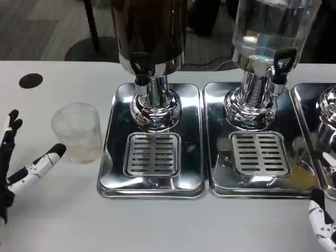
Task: Grasp the cup under the faucet to collect the drink, then remove the cup.
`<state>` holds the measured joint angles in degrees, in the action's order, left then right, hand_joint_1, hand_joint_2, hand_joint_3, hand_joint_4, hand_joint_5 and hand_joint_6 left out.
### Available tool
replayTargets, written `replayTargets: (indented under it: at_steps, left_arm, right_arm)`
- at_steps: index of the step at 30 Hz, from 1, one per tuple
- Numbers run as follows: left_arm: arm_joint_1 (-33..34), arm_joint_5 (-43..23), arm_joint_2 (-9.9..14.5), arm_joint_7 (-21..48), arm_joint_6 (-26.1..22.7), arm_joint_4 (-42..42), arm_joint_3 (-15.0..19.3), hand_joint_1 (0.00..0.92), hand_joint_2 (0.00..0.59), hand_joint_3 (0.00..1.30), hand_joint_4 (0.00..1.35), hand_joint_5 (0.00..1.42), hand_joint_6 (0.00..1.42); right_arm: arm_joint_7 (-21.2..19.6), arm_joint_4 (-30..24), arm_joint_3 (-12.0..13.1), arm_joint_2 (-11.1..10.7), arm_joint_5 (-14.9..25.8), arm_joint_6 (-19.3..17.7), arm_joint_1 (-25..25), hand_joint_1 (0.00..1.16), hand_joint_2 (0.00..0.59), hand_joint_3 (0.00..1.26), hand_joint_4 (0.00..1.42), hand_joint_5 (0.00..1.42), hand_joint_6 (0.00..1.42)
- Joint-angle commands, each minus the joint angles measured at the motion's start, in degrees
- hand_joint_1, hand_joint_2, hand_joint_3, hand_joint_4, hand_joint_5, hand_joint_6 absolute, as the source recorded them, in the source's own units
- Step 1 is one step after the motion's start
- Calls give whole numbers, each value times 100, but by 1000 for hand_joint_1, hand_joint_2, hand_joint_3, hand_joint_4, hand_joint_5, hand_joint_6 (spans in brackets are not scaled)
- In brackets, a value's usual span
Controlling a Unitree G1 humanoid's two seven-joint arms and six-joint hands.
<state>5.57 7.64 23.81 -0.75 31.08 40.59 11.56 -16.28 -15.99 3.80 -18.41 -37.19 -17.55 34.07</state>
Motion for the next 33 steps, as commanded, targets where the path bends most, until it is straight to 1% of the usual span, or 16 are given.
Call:
replayTargets:
  at_steps: [1,11,16,33]
  left_arm:
    - [195,187,53,-135,-158,223,-200,537,99,0,0,12,49]
    - [500,251,63,-282,-274,528,-395,525,97,0,0,15,53]
    - [594,258,69,-326,-323,618,-437,513,101,0,0,23,67]
    - [860,507,51,-470,-492,702,-741,511,111,0,0,24,71]
  right_arm:
    - [23,-90,56,30,77,-41,47,374,550,162,26,0,0]
    - [31,-99,68,38,113,-58,50,375,550,162,30,0,0]
    - [31,-110,74,51,128,-56,51,375,550,162,30,0,0]
    - [24,-168,127,65,220,-116,123,375,550,162,30,0,0]
